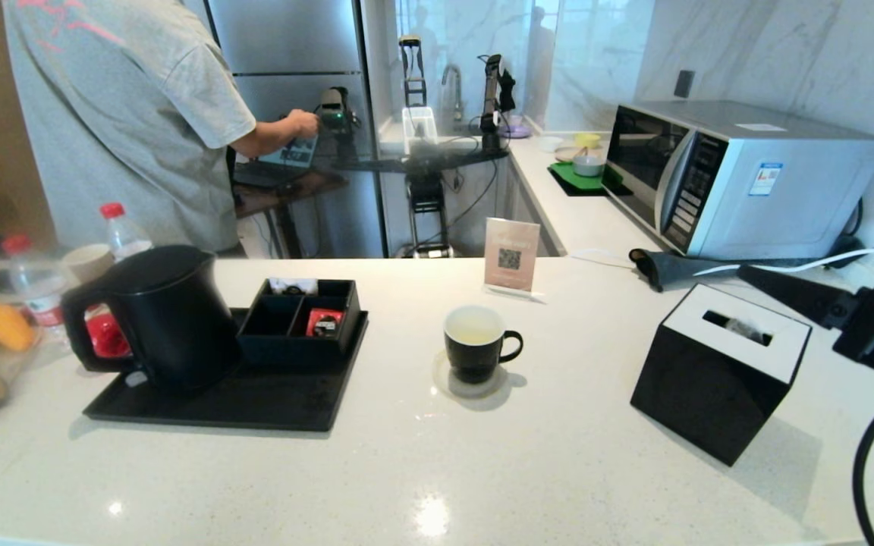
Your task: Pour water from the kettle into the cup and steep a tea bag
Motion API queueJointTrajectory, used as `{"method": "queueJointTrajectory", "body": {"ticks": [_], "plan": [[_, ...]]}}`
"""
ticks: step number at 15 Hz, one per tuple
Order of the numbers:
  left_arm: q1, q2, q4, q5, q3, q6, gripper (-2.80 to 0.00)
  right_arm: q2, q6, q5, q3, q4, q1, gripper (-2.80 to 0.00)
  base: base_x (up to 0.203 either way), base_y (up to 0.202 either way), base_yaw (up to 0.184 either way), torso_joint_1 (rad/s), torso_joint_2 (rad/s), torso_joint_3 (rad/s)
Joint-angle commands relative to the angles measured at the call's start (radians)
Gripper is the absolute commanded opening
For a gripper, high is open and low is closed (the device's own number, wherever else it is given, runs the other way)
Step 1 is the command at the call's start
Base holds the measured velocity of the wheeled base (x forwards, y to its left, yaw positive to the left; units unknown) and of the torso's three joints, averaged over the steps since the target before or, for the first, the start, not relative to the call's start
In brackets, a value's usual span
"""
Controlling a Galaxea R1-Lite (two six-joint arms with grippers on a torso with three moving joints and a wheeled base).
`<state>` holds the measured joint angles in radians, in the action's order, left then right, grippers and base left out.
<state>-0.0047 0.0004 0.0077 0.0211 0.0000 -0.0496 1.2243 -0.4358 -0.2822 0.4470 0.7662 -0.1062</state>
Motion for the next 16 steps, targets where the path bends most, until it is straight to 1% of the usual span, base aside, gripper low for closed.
{"method": "queueJointTrajectory", "body": {"ticks": [1, 5, 9, 13, 16], "plan": [[0.000, 0.000, 0.000, 0.000, 0.000, -0.001, 0.00, 0.002, -0.021, -0.002, 0.024, 0.004, 0.000, 0.00, 0.000, 0.000, 0.000, 0.000, 0.00, 0.000], [0.000, 0.000, 0.000, 0.000, 0.000, 0.000, 0.00, 0.006, -0.035, -0.002, 0.062, 0.004, 0.002, 0.00, 0.000, 0.000, 0.000, 0.000, 0.00, 0.000], [0.000, 0.000, 0.000, 0.000, 0.000, -0.001, 0.00, 0.009, -0.106, 0.000, 0.119, 0.002, 0.002, 0.00, 0.000, 0.000, 0.000, 0.000, 0.00, 0.000], [0.000, 0.000, 0.000, 0.000, 0.000, -0.001, 0.00, 0.007, -0.107, 0.001, 0.094, -0.007, 0.006, 0.00, 0.000, 0.000, 0.000, 0.000, 0.00, 0.000], [0.000, 0.000, 0.000, 0.000, 0.000, 0.000, 0.00, -0.014, -0.103, 0.000, 0.057, -0.032, 0.052, 0.00, 0.000, 0.000, 0.000, 0.000, 0.00, 0.000]]}}
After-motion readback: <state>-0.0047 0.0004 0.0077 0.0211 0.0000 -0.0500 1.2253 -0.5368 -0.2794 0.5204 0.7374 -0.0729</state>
